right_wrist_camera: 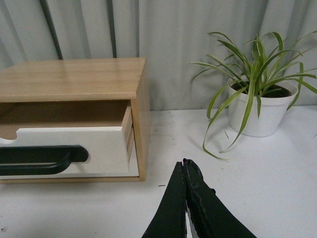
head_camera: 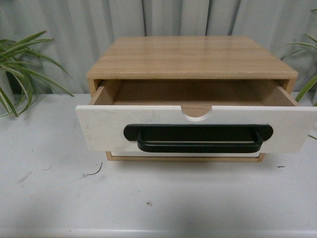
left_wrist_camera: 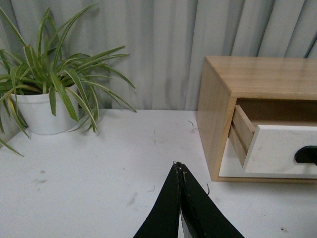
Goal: Pull drawer
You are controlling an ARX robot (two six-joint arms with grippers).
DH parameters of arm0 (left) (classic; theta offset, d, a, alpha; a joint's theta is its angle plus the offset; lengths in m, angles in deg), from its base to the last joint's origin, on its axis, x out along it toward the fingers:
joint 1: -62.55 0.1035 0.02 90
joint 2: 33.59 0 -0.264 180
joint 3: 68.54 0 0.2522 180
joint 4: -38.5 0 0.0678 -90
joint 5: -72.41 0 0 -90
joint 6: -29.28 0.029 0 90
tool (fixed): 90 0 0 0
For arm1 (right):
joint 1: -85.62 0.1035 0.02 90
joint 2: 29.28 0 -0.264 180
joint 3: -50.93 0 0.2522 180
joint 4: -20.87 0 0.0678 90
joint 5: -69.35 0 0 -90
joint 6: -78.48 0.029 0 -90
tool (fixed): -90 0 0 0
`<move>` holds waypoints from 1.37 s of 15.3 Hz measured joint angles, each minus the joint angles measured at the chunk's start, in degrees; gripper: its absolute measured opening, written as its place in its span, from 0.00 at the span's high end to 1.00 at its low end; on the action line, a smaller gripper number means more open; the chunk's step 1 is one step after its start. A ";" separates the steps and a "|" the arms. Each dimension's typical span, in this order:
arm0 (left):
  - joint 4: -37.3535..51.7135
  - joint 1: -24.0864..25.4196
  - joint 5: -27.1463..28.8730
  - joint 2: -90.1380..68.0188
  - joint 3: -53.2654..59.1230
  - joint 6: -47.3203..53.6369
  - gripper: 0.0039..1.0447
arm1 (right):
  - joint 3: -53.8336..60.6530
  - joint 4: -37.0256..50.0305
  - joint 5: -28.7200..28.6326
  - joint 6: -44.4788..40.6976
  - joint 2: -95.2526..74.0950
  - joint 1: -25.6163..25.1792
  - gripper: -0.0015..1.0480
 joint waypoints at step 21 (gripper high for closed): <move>0.02 0.00 0.00 0.00 0.00 -0.07 0.06 | 0.00 0.00 0.00 0.02 0.00 0.00 0.06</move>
